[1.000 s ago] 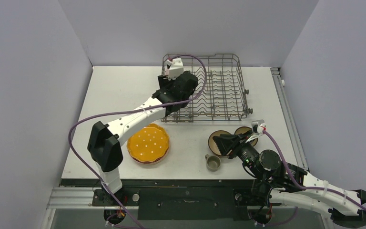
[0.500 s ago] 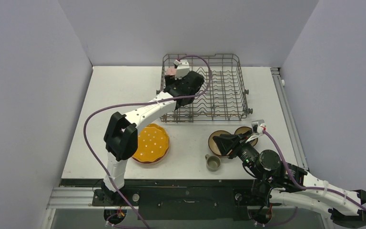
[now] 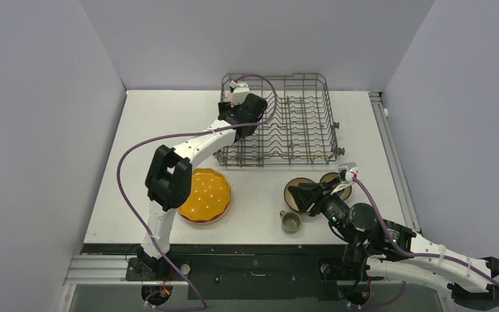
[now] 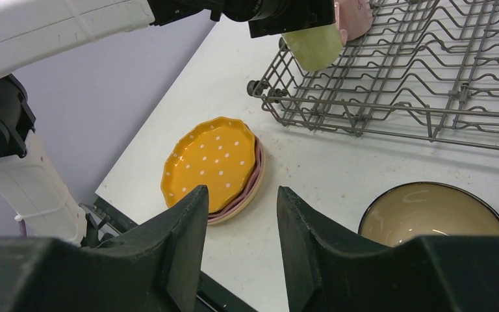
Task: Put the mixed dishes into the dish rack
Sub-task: Turn the cup upside down in the dish rack.
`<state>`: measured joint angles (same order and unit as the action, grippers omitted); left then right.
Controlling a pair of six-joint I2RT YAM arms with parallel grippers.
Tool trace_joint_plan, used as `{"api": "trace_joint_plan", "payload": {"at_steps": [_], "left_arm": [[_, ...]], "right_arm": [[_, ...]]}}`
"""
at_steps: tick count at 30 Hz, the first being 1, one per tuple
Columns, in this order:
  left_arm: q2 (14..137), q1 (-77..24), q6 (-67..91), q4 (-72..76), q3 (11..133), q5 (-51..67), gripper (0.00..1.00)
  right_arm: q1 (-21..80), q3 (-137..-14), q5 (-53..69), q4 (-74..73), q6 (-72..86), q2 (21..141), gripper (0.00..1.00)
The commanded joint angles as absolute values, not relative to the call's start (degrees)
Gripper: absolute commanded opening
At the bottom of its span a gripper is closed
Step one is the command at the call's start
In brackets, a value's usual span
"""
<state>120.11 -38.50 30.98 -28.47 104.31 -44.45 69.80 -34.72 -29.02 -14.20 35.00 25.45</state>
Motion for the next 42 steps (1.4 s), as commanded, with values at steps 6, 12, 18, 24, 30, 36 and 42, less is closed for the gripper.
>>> {"api": "trace_joint_plan", "payload": {"at_steps": [6,12,18,24,30,36,42], "left_arm": [[124.0,-37.0,28.9,-23.5,112.4,-43.6,0.0],[126.9,-36.8,28.1,-24.1,115.6,-43.6,0.0],[129.0,-36.3,27.8,-25.1,118.3,-43.6,0.0],[130.7,-35.9,26.7,-25.3,120.1,-43.9,0.0],[131.9,-35.4,25.1,-25.3,121.9,-45.0,0.0],[133.0,-35.1,24.1,-25.0,122.5,-45.2,0.0],[133.2,-35.0,24.3,-24.7,121.0,-45.3,0.0]], "right_arm": [[69.4,-35.7,-28.8,-12.6,32.8,27.3,0.39],[69.3,-35.9,-28.8,-12.7,32.2,27.9,0.4],[69.1,-35.9,-28.7,-13.1,31.9,28.2,0.4],[68.8,-35.7,-28.6,-13.1,31.7,28.3,0.4],[68.4,-35.2,-28.6,-13.0,31.8,28.1,0.4],[68.1,-34.7,-28.5,-12.5,31.9,28.5,0.41],[67.9,-34.5,-28.2,-12.3,32.2,28.6,0.41]]}}
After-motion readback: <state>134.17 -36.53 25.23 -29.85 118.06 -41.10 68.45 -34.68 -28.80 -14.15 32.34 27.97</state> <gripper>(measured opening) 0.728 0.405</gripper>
